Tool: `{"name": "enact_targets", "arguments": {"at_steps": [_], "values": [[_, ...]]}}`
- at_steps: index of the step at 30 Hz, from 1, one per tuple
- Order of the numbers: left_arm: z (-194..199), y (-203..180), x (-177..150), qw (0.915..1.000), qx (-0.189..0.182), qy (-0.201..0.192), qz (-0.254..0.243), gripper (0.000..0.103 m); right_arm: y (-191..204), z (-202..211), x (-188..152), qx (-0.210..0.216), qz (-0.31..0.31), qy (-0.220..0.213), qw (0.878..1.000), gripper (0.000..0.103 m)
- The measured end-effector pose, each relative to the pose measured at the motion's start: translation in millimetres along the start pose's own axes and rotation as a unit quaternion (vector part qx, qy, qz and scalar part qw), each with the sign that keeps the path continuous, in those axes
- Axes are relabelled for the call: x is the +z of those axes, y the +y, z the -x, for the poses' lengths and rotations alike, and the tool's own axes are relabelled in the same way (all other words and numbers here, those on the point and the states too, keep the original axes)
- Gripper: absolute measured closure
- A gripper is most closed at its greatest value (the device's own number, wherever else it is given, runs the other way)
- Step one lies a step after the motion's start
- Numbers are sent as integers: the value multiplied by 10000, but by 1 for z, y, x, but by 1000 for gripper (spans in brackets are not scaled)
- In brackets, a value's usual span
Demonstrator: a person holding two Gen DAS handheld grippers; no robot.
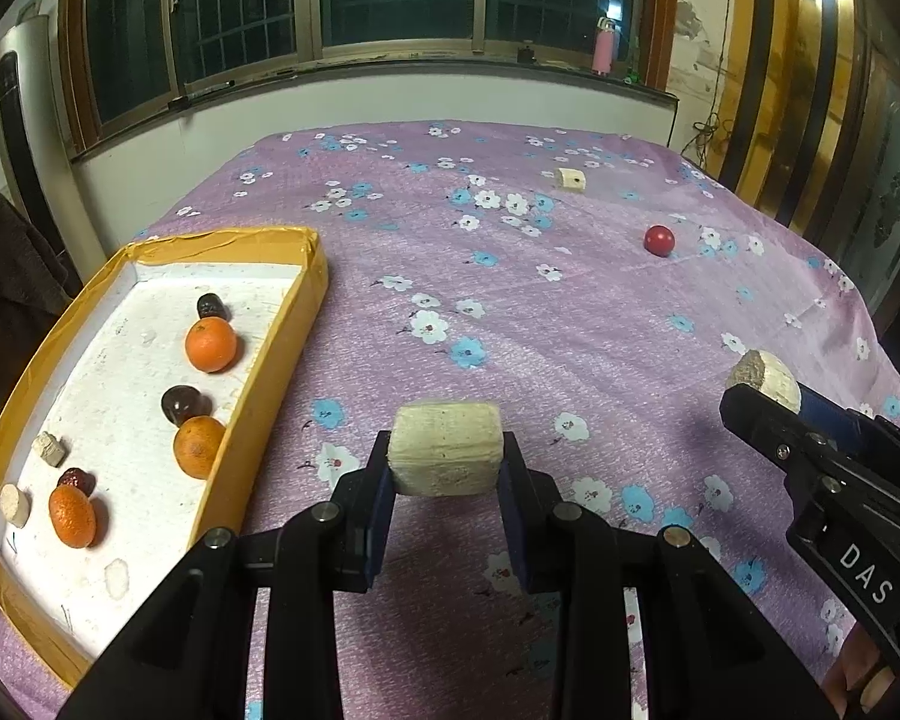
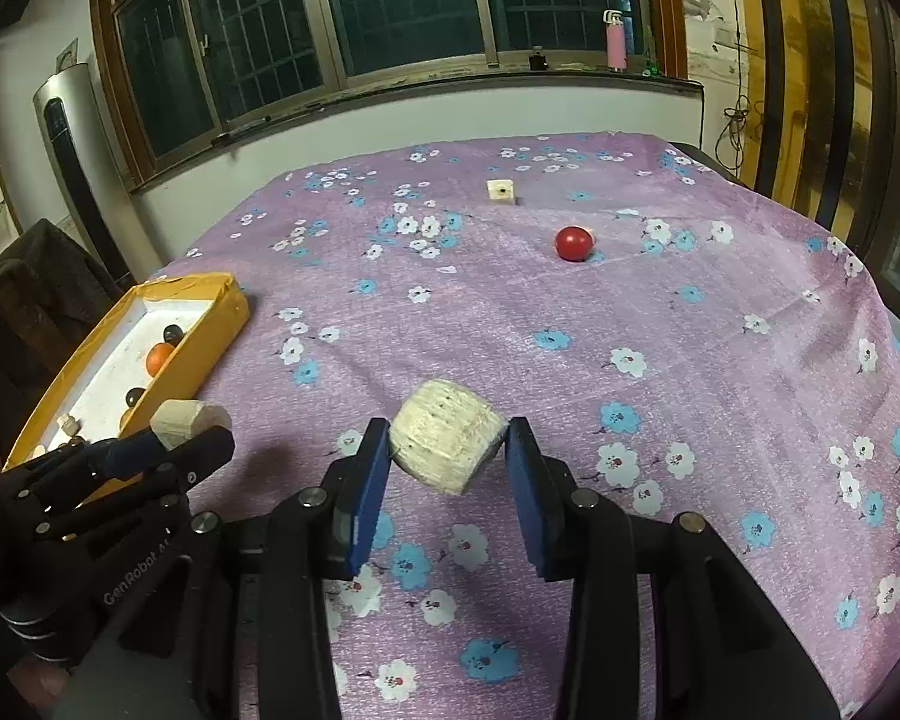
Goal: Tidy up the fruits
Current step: 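Carry the round cake in the right tool while the left tool carries its cake to the tray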
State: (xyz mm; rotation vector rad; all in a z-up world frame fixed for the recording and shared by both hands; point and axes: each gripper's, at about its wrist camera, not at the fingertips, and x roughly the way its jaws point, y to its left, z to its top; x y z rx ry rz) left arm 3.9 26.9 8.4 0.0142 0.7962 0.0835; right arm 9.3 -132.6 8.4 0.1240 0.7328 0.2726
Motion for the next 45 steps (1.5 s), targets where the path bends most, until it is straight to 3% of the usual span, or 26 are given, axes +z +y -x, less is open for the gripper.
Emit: {"name": "enact_targets", "arguments": {"at_steps": [14, 26, 45], "values": [[10, 19, -2, 9999, 77, -37, 137, 72, 12, 3, 0, 112, 105, -14, 9999, 62], [26, 71, 2, 9975, 458, -156, 509, 72, 43, -1, 6, 373, 366, -40, 9986, 62], [22, 189, 6, 9821, 1427, -6, 1230, 72, 175, -29, 25, 1320, 1399, 86, 9813, 62]]}}
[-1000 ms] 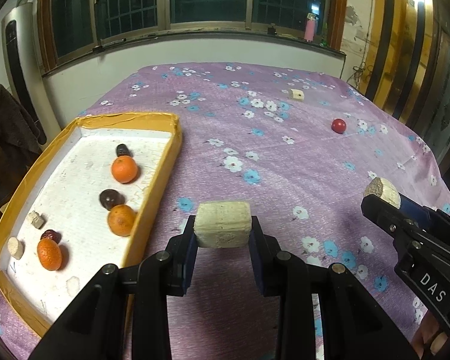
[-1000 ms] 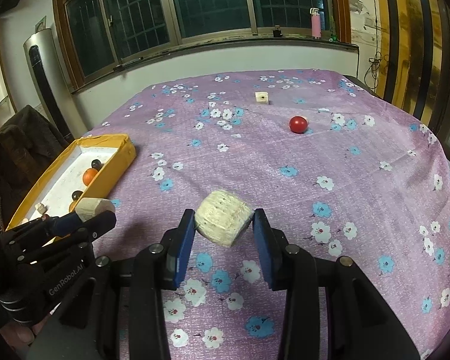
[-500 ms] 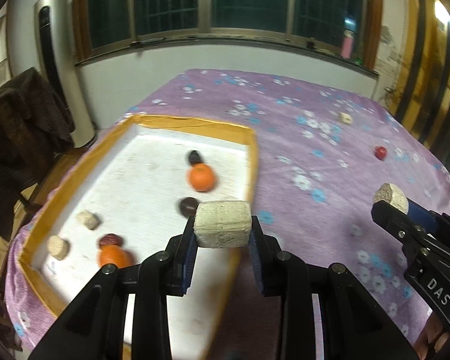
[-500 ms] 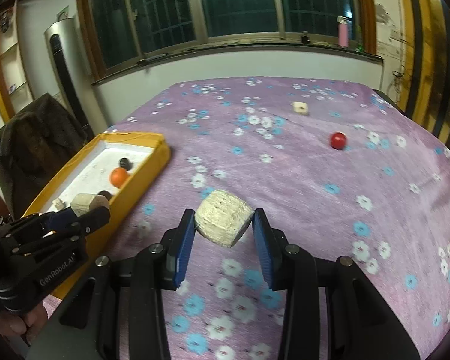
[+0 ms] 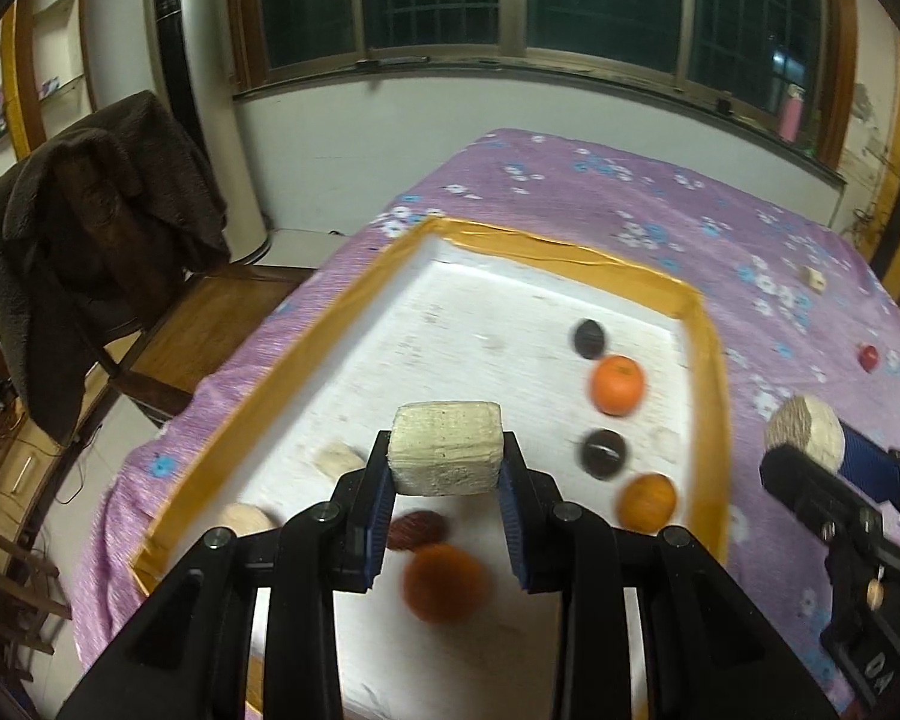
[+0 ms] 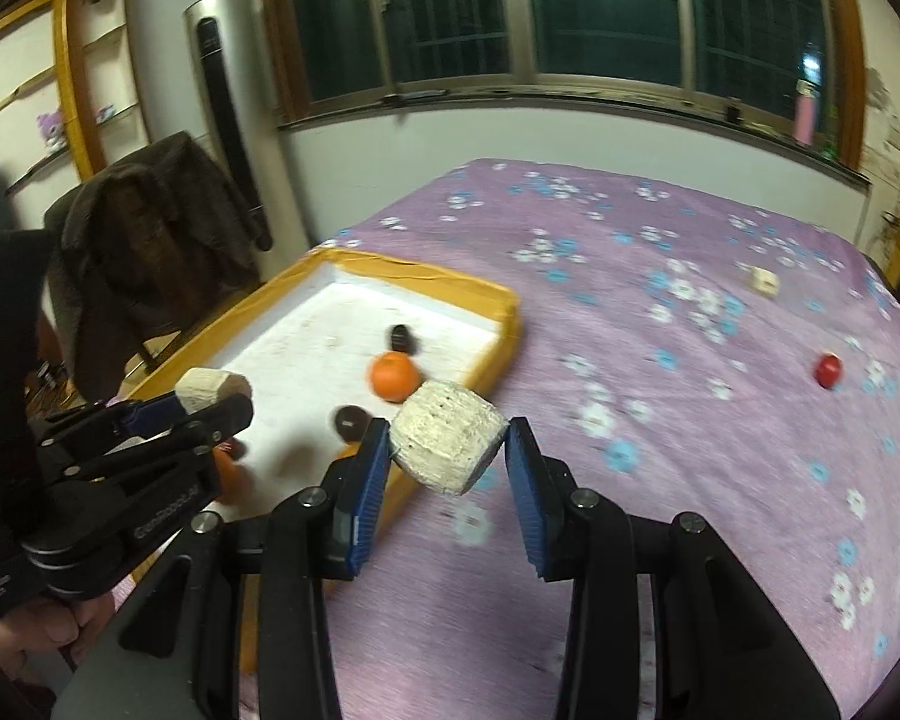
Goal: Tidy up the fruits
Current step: 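Carry the round cake in the right tool while the left tool carries its cake to the tray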
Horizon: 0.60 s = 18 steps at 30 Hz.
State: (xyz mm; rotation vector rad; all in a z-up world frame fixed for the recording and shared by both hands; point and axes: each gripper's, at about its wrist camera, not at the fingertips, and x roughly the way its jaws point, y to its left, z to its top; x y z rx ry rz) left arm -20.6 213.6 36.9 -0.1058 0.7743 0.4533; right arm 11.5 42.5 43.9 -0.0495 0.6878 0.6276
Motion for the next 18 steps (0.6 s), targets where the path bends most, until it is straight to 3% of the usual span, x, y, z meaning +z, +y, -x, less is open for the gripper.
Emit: {"name": "enact_targets", "arguments": {"at_steps": [8, 18], "values": [[-23, 25, 12, 9995, 200, 165, 191, 72, 31, -29, 7, 221, 228, 207, 9993, 62], [-29, 34, 7, 9993, 150, 315, 119, 72, 42, -55, 21, 255, 403, 311, 9984, 62]]}}
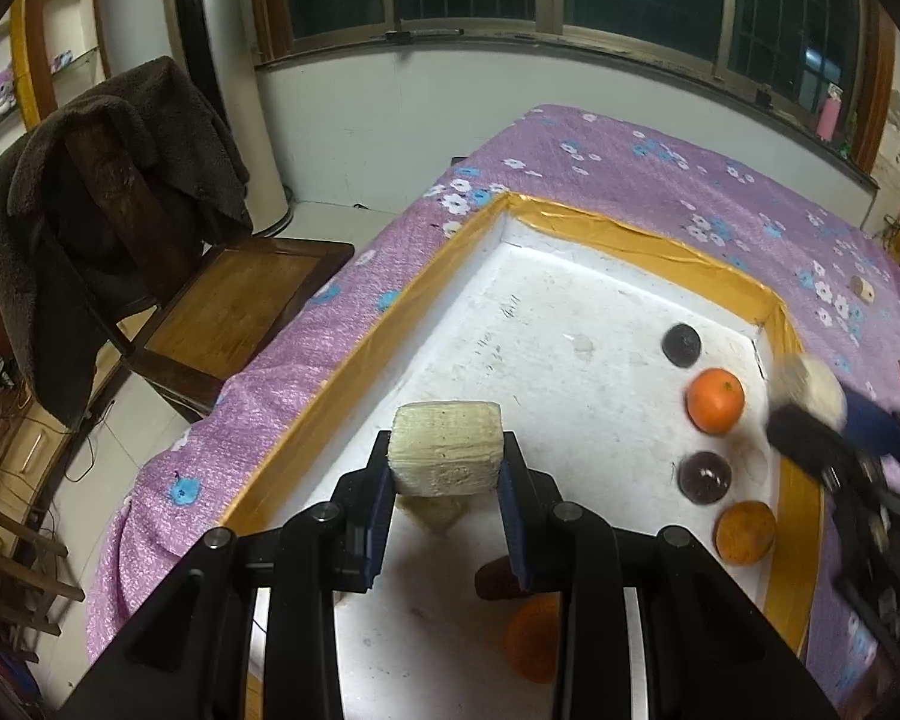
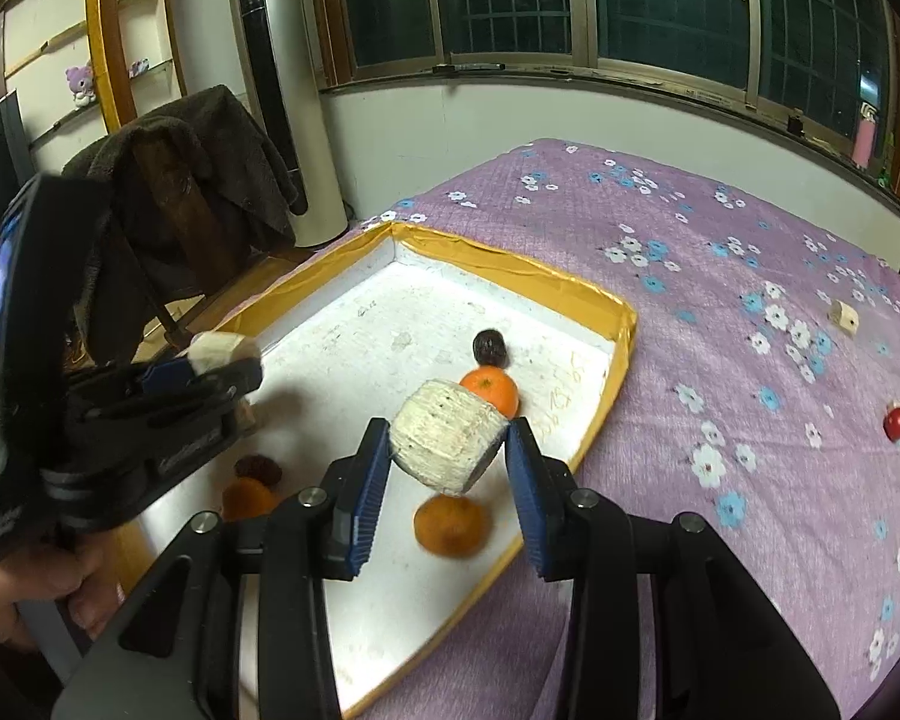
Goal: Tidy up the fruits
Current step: 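Open the left tool over the tray while the right tool releases its cake there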
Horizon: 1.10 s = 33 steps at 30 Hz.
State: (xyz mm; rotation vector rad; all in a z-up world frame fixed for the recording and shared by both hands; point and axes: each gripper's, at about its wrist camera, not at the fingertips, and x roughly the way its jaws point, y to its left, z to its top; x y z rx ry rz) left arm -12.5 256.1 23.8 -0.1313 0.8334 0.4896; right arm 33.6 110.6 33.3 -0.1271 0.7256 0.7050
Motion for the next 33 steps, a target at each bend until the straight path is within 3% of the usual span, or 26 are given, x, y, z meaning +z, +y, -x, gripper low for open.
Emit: {"name": "enact_targets", "arguments": {"at_steps": [14, 30, 31, 32, 33], "values": [[-7, 2, -6, 9999, 29, 100, -42, 72, 4, -60, 33, 207, 282, 297, 9989, 62], [-2, 4, -10, 9998, -11, 173, -9, 71, 12, -79, 44, 156, 489, 470, 9976, 61], [-2, 5, -10, 9998, -3, 184, -2, 69, 12, -79, 44, 144, 500, 479, 9975, 61], [-3, 6, -11, 9998, 10, 222, 13, 61, 11, -79, 45, 120, 515, 481, 9974, 61], [-3, 7, -11, 9997, 12, 243, 47, 44, 11, -79, 45, 105, 525, 493, 9973, 61]]}}
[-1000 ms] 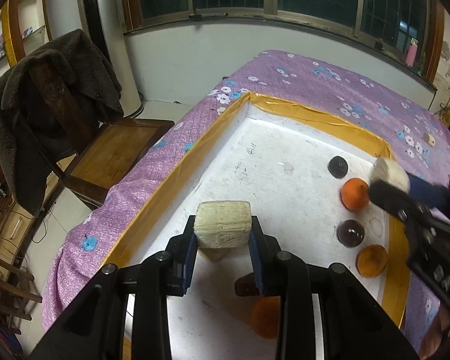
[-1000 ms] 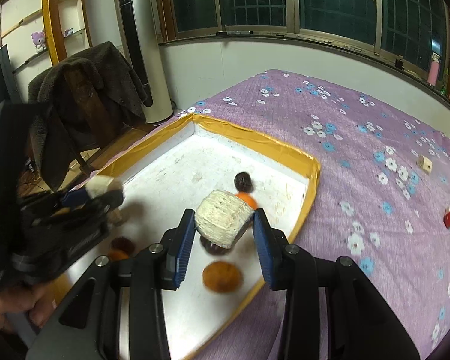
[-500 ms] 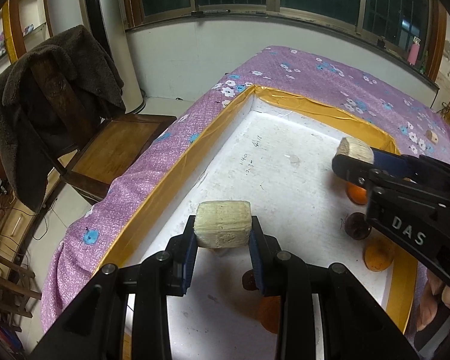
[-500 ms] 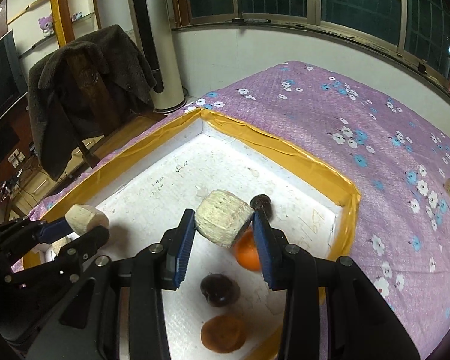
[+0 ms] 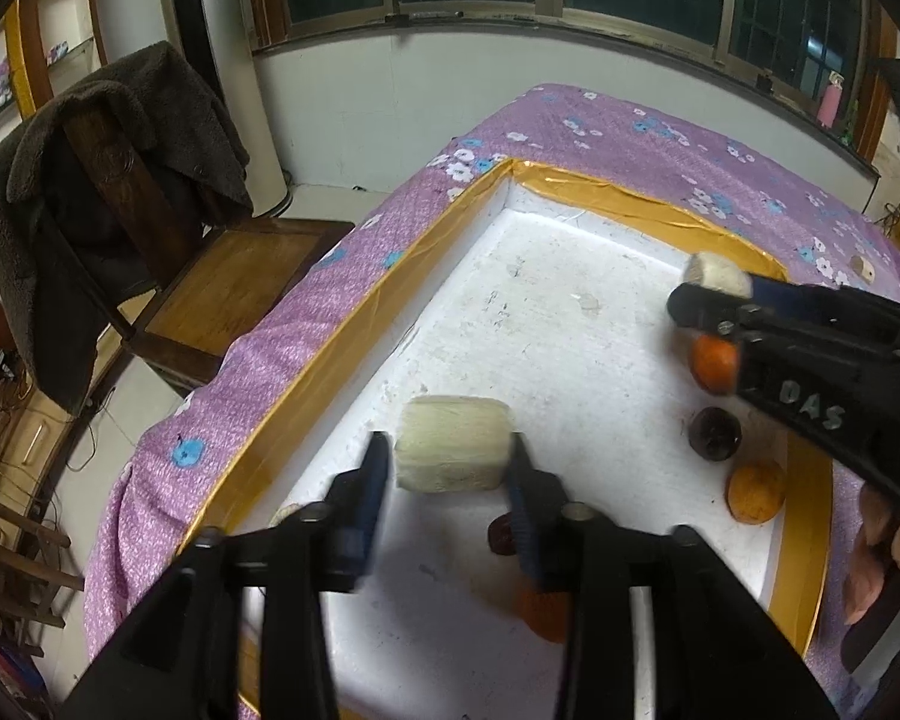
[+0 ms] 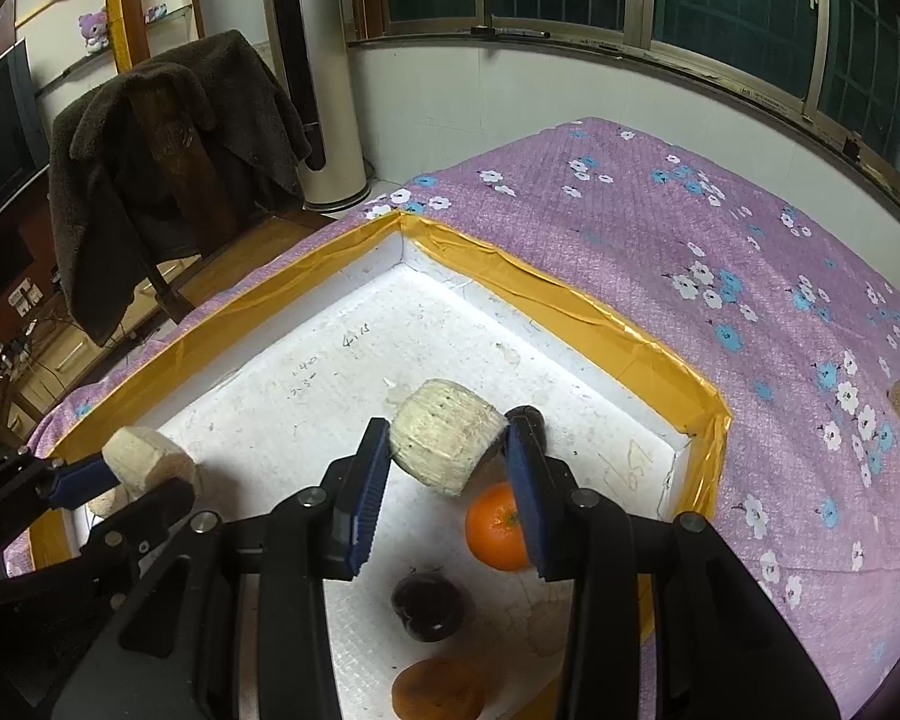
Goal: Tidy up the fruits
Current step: 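Open the left tool over the tray while the right tool releases its cake there, then grasp the red round fruit with the left tool while the right tool grasps a small beige cake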
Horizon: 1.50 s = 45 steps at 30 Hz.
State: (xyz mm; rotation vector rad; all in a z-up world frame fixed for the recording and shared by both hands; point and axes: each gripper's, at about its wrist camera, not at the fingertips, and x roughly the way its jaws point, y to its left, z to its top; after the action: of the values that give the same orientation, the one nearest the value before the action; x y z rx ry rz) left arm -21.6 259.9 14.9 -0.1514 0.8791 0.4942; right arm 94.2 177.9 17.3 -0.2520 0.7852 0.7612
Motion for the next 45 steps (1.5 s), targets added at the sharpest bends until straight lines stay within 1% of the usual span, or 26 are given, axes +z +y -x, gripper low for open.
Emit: {"name": "enact_targets", "arguments": {"at_steps": [1, 2, 4, 6, 9, 13, 16, 18, 22, 25, 28, 29, 32, 33, 35, 37, 39, 42, 43, 45], "values": [[1, 2, -1, 10000, 1, -7, 61, 37, -1, 0, 0, -26, 2, 17, 10000, 61], [2, 2, -2, 10000, -23, -30, 88, 34, -2, 2, 0, -49, 2, 16, 10000, 61], [4, 0, -3, 10000, -18, -22, 42, 33, -4, 6, -1, -86, -8, -22, 10000, 61], [6, -2, -5, 10000, 28, -32, 22, 23, -8, 11, -2, -115, -38, -74, 9999, 53], [11, -1, -6, 9999, -12, -56, 93, 23, -13, 19, -5, -125, -117, -150, 9997, 46], [26, -1, -4, 9990, -39, -301, 343, 23, -21, 28, -12, -116, -181, -174, 9996, 42], [35, -16, -1, 9980, -96, -501, 371, 21, -39, 44, -24, -148, -431, -265, 9986, 41], [39, -33, 0, 9978, -241, -557, 261, 21, -56, 57, -34, -122, -655, -326, 9972, 38], [42, -83, 1, 9963, -574, -611, -174, 21, -101, 82, -63, -436, -973, -410, 9935, 35], [41, -115, -3, 9934, -841, -628, -457, 21, -148, 101, -92, -809, -1263, -389, 9879, 35], [37, -146, -4, 9905, -970, -556, -799, 21, -205, 117, -120, -1221, -1748, -345, 9764, 35], [35, -157, -4, 9892, -1008, -535, -922, 21, -231, 124, -131, -1350, -2021, -337, 9694, 35], [29, -189, -2, 9847, -1133, -467, -1240, 21, -281, 135, -150, -1680, -2412, -307, 9553, 35], [27, -199, -1, 9834, -1165, -444, -1322, 21, -292, 136, -152, -1752, -2468, -303, 9526, 35], [21, -230, 0, 9789, -1256, -378, -1564, 21, -316, 137, -158, -1824, -2653, -302, 9463, 35], [17, -262, 2, 9735, -1370, -384, -1793, 21, -341, 137, -160, -1780, -2811, -307, 9425, 35], [12, -304, 5, 9650, -1553, -357, -2083, 21, -357, 140, -157, -1902, -2818, -342, 9398, 36], [8, -361, 14, 9546, -1840, -394, -2308, 21, -381, 136, -148, -1994, -2816, -262, 9382, 36], [6, -382, 17, 9508, -1955, -429, -2363, 21, -388, 136, -147, -2040, -2853, -259, 9361, 36], [0, -415, 21, 9461, -2118, -450, -2409, 21, -399, 143, -152, -2058, -3030, -355, 9298, 36]]}}
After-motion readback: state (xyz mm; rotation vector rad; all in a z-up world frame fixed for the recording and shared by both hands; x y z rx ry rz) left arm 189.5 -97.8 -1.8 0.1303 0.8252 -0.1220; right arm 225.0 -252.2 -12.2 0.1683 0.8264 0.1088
